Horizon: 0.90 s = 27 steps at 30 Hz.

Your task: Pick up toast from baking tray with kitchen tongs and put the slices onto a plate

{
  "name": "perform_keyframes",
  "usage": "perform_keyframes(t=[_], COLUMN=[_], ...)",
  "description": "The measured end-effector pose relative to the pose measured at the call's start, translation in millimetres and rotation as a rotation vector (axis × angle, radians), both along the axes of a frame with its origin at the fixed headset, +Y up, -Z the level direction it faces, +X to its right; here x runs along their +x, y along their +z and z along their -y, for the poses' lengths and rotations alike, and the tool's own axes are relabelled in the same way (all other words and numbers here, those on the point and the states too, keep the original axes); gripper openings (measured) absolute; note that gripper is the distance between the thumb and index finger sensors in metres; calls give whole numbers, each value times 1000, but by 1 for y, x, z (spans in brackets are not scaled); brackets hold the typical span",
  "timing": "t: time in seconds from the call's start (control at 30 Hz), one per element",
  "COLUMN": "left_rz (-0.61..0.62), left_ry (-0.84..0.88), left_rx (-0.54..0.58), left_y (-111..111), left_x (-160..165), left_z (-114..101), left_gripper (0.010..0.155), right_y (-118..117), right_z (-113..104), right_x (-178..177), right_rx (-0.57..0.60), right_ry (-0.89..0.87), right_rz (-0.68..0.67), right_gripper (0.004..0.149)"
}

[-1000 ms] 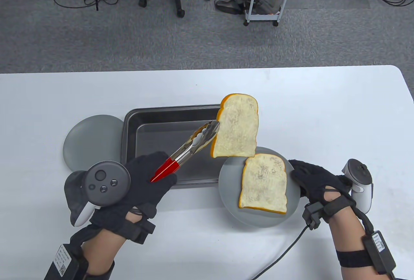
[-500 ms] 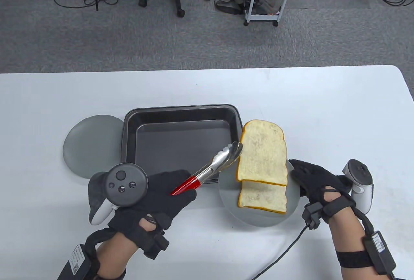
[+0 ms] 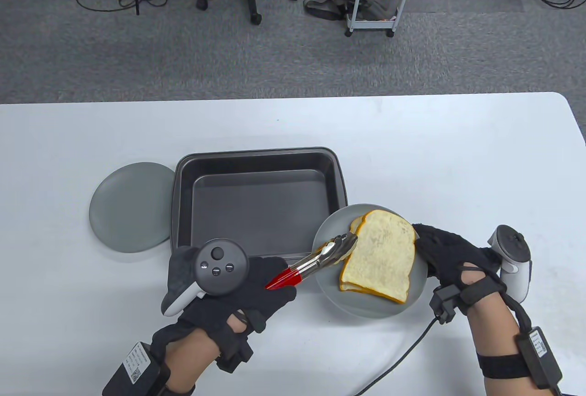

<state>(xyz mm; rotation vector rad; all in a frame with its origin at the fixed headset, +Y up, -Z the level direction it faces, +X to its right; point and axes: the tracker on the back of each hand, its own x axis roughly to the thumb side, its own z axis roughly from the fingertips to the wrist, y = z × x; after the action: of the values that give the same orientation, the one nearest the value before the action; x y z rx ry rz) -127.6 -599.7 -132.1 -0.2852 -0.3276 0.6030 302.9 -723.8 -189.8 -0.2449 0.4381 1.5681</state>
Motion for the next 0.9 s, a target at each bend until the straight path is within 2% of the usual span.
perform_keyframes(t=[0.1,0.27,0.53,0.7,0.9], left_rz=[-4,-16,-118,-220,-474], left_ry=[-4,20,21,-7,-39], left_rx=[-7,-1,48,107,180], left_y=[-1,-2,-1,4,10], left_x=[-2,-8,-26,-46,-84], left_z=[1,2,-4,-9,-11], left_gripper=[77,83,92,95,94], right_y=[0,0,1,0,1], right_z=[0,0,0,0,0], right_x=[0,1,1,1,1], right_rx=[1,6,6,5,9], right_ry=[3,11,6,9,14], right_rz=[-4,1,-1,-3,20], right_gripper=[49,49,49,49,49])
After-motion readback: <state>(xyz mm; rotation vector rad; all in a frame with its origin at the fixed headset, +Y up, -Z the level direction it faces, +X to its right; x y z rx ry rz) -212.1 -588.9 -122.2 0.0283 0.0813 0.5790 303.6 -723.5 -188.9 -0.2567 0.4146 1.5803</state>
